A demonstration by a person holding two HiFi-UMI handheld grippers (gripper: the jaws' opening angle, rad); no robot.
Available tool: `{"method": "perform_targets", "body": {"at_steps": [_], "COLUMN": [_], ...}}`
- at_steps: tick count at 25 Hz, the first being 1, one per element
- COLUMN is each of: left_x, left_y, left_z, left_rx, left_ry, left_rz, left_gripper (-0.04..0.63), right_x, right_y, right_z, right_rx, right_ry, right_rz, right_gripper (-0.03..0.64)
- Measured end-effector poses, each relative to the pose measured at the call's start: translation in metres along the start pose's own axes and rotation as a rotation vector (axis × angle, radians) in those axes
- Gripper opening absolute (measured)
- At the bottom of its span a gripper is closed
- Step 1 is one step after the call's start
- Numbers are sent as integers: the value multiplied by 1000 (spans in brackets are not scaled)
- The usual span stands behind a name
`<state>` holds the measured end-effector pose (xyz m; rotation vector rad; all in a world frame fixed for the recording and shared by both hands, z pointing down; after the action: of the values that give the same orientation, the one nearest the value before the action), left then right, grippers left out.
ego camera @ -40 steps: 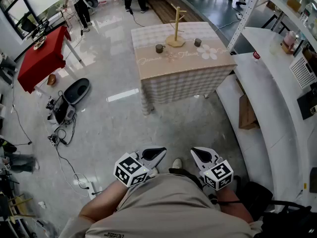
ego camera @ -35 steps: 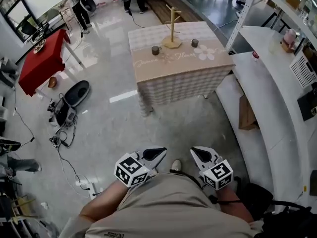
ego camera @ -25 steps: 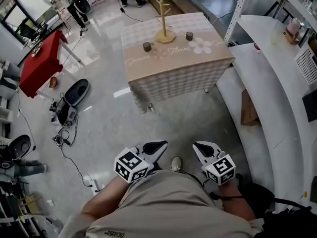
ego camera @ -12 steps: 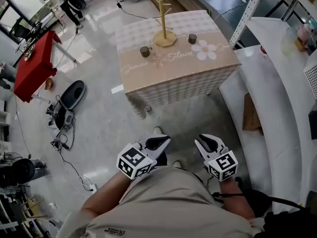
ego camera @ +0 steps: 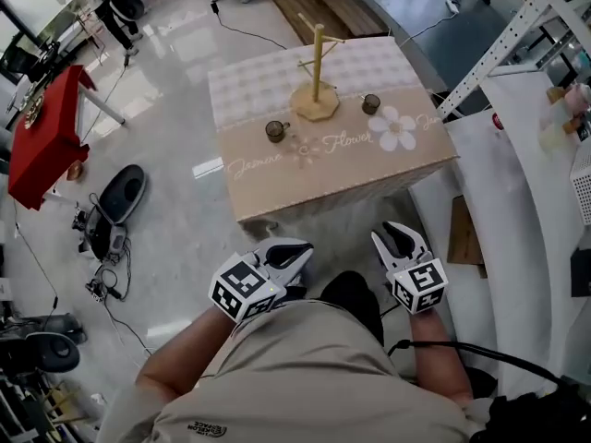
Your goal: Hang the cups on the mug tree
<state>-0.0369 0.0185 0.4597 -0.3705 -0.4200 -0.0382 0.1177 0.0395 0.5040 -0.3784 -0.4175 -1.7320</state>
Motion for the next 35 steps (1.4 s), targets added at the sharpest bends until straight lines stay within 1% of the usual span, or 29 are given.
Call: {"method": "perform_targets", "body": {"at_steps": [4, 6, 9, 14, 20, 27, 33, 35], "left_x": [0, 2, 10, 36, 72, 88, 89, 91], "left_y": [-30, -44, -66, -92, -124, -150, -163, -167], "left_z": [-17, -26, -42, -71, -103, -121, -125, -125], "left_rx": [-34, -53, -60, -107, -125, -150, -190, -197], "left_ry": [22, 38, 50, 74, 70, 69, 69, 64], "left_rz": [-34, -64, -121, -207, -292, -395, -475, -490], "left_gripper": [8, 8, 8, 8, 8, 8, 8, 8], "right_x": [42, 64, 102, 158, 227, 304, 351, 361], "right_y": [35, 57, 98, 167, 233, 276, 284, 285], "right_z": [-15, -21, -29, -39, -40, -39, -26, -22], "right_rx": [-27, -46, -67, -103, -129, -165, -202, -203], "right_ry": [-24, -38, -47, -66, -111, -133, -191, -207], "right_rz": [8, 8, 4, -21, -51, -86, -153, -171], "right_gripper": [138, 154, 164, 179, 211, 247, 300, 301]}}
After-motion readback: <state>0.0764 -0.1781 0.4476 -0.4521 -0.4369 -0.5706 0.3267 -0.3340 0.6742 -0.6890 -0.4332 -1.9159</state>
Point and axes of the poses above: the fingertips, and each gripper's own axes: x forward along the fingers, y to its right, z out of its underside, the point moved 1 cm from there along -x, backward along the fingers, and after that the axes turned 3 degrees about z, right-handed, at the moved point
